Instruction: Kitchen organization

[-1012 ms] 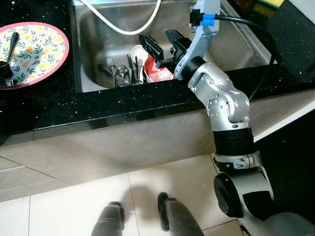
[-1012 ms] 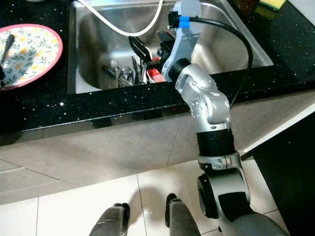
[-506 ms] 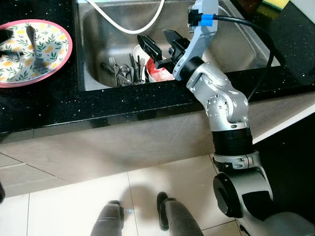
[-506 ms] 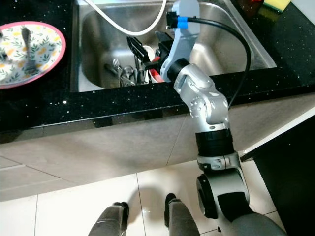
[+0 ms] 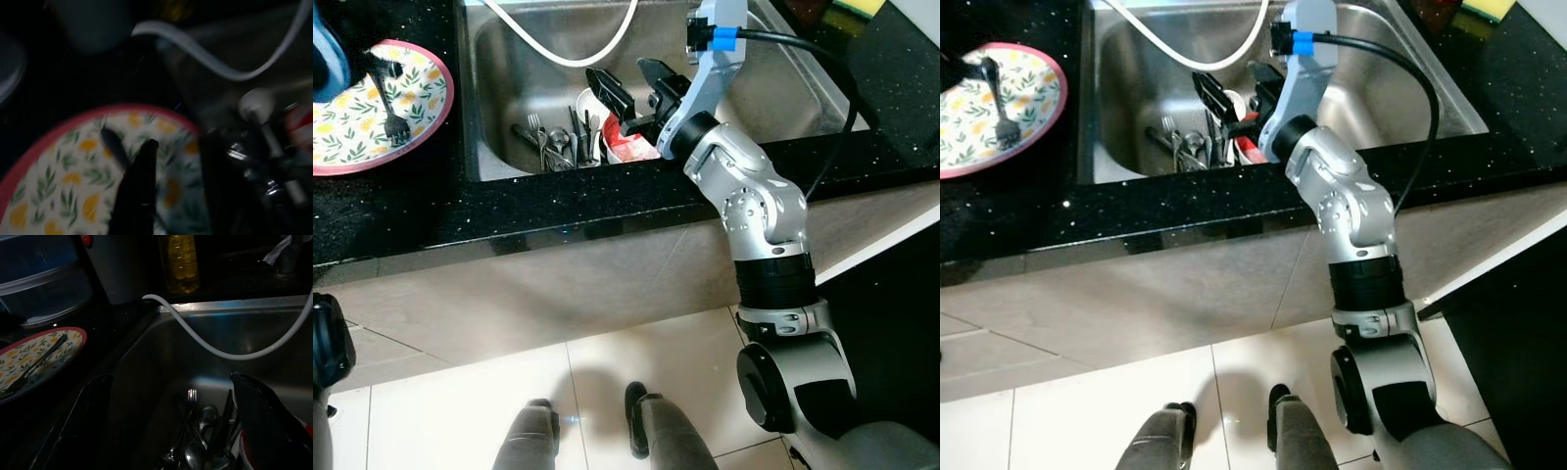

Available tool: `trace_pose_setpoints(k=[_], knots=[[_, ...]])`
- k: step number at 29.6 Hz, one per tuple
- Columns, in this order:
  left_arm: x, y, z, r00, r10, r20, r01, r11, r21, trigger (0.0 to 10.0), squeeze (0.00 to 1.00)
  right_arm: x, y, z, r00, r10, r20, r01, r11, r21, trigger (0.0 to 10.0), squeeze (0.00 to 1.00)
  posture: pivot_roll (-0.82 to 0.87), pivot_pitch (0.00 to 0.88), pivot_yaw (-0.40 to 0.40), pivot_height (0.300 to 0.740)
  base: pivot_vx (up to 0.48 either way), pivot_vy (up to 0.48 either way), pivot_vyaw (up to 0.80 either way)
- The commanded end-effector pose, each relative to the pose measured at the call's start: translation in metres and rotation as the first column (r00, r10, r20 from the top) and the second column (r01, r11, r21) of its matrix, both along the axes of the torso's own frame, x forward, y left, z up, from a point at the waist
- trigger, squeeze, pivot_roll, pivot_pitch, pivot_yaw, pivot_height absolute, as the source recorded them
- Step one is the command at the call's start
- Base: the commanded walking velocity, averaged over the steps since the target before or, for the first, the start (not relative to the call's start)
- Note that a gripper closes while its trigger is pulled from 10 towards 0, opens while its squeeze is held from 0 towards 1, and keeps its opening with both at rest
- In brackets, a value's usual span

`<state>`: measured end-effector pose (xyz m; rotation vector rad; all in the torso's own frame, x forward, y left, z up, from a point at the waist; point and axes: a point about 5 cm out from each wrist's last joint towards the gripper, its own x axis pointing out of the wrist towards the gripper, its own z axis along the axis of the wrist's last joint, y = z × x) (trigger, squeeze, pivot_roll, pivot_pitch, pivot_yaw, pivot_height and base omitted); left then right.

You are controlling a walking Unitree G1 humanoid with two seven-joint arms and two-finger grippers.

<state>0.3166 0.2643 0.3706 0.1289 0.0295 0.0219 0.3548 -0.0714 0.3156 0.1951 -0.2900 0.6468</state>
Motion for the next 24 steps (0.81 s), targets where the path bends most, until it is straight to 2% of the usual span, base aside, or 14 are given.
trace_pose_setpoints(k=[1,3,4,6,11,14,15,16,20,21,24], knots=[[0.011,0.002,-0.026,0.993,0.065,-0.1,-0.067,0.998,-0.016,10.0,1.0,-0.002,-0.005,0.0,1.0,-0.016,0.005,0.016,1.0,0.012,10.0,0.0,0.15,0.252,-0.024,0.74,0.0,0.0,0.0],[0.017,0.001,-0.037,0.986,0.094,-0.135,-0.099,0.995,-0.028,10.0,1.0,-0.002,-0.005,-0.001,1.0,-0.016,0.003,0.015,1.0,0.013,10.0,0.0,0.15,0.252,-0.026,0.74,0.0,0.0,0.0],[0.021,-0.003,-0.042,0.985,0.103,-0.138,-0.108,0.994,-0.027,10.0,0.0,-0.002,-0.004,0.0,1.0,-0.012,0.004,0.012,1.0,0.013,10.0,0.0,0.15,0.252,-0.026,0.74,0.0,0.0,0.0],[0.022,-0.005,-0.042,0.985,0.106,-0.137,-0.11,0.994,-0.025,10.0,0.0,-0.002,-0.003,0.0,1.0,-0.01,0.005,0.01,1.0,0.013,10.0,0.0,0.15,0.252,-0.026,0.74,0.0,0.0,0.0],[0.032,-0.003,-0.057,0.962,0.208,-0.176,-0.218,0.975,-0.036,10.0,0.0,-0.001,-0.002,0.0,1.0,-0.007,0.004,0.007,1.0,0.017,10.0,0.0,0.15,0.257,-0.029,0.74,0.0,0.0,0.0],[0.034,-0.002,-0.061,0.955,0.229,-0.187,-0.24,0.97,-0.037,10.0,0.0,-0.001,-0.001,0.0,1.0,-0.006,0.003,0.006,1.0,0.018,10.0,0.0,0.15,0.257,-0.029,0.74,0.0,0.0,0.0],[0.034,-0.003,-0.082,0.933,0.239,-0.27,-0.262,0.963,-0.054,7.1,0.0,-0.002,-0.001,0.0,1.0,-0.004,0.003,0.004,1.0,0.017,10.0,0.0,0.15,0.257,-0.026,0.74,0.0,0.0,0.0],[0.033,-0.003,-0.095,0.918,0.24,-0.316,-0.273,0.96,-0.064,1.0,0.0,-0.002,-0.001,0.0,1.0,-0.004,0.003,0.004,1.0,0.017,10.0,0.0,0.15,0.257,-0.025,0.74,0.0,0.0,0.0],[0.032,-0.002,-0.101,0.913,0.238,-0.331,-0.276,0.958,-0.072,1.0,0.0,-0.002,-0.001,0.0,1.0,-0.007,0.003,0.007,1.0,0.018,10.0,0.0,0.15,0.257,-0.025,0.74,0.0,0.0,0.0],[0.031,-0.001,-0.104,0.906,0.248,-0.342,-0.292,0.953,-0.083,0.0,0.0,-0.002,-0.002,0.0,1.0,-0.009,0.003,0.009,1.0,0.018,10.0,0.0,0.15,0.257,-0.025,0.74,0.0,0.0,0.0],[0.027,0.002,-0.109,0.893,0.286,-0.348,-0.336,0.938,-0.09,0.0,0.0,-0.002,-0.003,-0.001,1.0,-0.01,0.0,0.01,1.0,0.016,10.0,0.0,0.15,0.255,-0.028,0.74,0.0,0.0,0.0]])
